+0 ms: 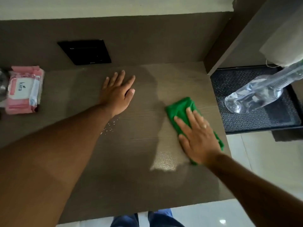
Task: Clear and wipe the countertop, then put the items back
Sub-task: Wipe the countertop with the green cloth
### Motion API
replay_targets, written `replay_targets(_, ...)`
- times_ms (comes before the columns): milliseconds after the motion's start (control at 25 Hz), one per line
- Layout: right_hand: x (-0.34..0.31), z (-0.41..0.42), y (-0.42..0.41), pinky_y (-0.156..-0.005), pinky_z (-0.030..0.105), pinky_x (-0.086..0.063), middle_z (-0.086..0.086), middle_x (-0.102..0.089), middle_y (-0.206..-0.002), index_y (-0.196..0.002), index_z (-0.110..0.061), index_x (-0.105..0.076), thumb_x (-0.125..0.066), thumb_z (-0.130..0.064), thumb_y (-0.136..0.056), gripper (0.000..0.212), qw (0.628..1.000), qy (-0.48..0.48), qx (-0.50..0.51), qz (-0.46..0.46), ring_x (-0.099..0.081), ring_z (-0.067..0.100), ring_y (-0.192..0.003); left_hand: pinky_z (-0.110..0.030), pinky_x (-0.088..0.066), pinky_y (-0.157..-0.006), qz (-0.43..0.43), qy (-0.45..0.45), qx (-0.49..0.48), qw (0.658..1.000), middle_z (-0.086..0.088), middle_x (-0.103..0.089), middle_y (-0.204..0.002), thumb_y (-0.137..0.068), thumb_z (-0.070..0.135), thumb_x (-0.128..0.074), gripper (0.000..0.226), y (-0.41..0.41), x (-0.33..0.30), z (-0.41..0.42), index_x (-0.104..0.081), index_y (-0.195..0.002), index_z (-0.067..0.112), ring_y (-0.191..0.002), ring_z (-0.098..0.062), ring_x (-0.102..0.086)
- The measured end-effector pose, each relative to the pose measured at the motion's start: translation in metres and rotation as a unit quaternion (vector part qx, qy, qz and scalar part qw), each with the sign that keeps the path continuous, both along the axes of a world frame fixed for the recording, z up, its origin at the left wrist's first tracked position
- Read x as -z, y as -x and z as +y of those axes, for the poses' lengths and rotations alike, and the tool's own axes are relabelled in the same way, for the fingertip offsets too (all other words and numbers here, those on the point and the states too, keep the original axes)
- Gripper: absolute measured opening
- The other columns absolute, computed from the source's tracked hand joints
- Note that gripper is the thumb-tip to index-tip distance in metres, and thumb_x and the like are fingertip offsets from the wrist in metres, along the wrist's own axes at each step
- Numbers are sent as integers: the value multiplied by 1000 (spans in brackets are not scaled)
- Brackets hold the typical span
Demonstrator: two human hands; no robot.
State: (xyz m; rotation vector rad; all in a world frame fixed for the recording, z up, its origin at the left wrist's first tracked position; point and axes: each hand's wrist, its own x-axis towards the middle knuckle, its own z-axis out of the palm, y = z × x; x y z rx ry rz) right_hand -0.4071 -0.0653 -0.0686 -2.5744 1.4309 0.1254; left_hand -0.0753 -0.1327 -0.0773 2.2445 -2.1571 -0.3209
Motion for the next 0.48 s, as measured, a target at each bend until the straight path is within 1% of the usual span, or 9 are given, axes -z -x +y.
replay_targets(40, 1, -29, -7, -116, 48, -20, 18, -17, -162, -153, -32, -26, -30, -47, -95, 60, 999, 6, 32, 9, -18, 38, -147, -46, -3, -121, 20, -9, 16, 1000, -8, -12, -165, -102, 45, -28, 52, -2, -5, 3, -24, -153, 34, -152, -28, -7)
replay_targets(120, 1, -76, -31, -117, 49, -15, 17, -11, -163, -154, -33, -19, -24, -48, -95, 61, 997, 11, 76, 14, -12, 37, -149, -47, -8, -120, 44, 15, 15, 999, -10, -25, -161, -100, 46, -31, 53, -13, -16, 33, -37, -150, 28, -150, -31, -17)
replay_targets(160, 0, -94, -50, -118, 49, -13, 17, -8, -164, -155, -33, -17, -24, -47, -96, 61, 996, 9, 92, 19, -9, 36, -150, -49, -12, -119, 46, 38, -8, 998, -11, -33, -158, -99, 47, -34, 53, -21, -20, 61, -43, -147, 25, -147, -33, -24)
replay_targets(240, -2, -116, -101, -121, 49, -8, 17, -3, -164, -156, -32, -12, -24, -44, -98, 61, 994, 1, 111, 23, -3, 36, -150, -52, -21, -116, 20, 71, -87, 993, -14, -40, -154, -97, 46, -35, 54, -47, -20, 134, -48, -144, 21, -143, -37, -34)
replay_targets(320, -3, -110, -167, -120, 49, -7, 18, -1, -164, -156, -31, -10, -23, -43, -99, 60, 997, 1, 71, 28, -2, 36, -150, -55, -24, -112, -42, 80, -188, 978, -19, -41, -152, -97, 44, -34, 57, -90, -19, 214, -47, -143, 14, -138, -42, -38)
replay_targets(360, -5, -97, -199, -120, 49, -6, 17, 0, -164, -156, -31, -10, -22, -43, -99, 60, 999, -4, 36, 26, -1, 35, -150, -57, -25, -112, -71, 72, -252, 962, -23, -40, -150, -96, 43, -34, 60, -113, -19, 252, -45, -143, 8, -137, -44, -38)
replay_targets(400, -5, -78, -226, -121, 49, -6, 16, 0, -164, -156, -31, -9, -22, -43, -100, 59, 1000, -7, 0, 21, -1, 34, -151, -59, -24, -111, -86, 58, -320, 942, -27, -40, -149, -95, 43, -32, 63, -134, -20, 285, -43, -142, 2, -136, -48, -38)
replay_targets(480, -4, -17, -262, -120, 49, -5, 14, 2, -164, -156, -32, -8, -21, -43, -100, 59, 995, -17, -97, 14, 0, 34, -151, -64, -29, -107, -81, 21, -439, 894, -36, -42, -140, -93, 46, -28, 70, -163, -22, 331, -41, -135, -8, -128, -53, -40)
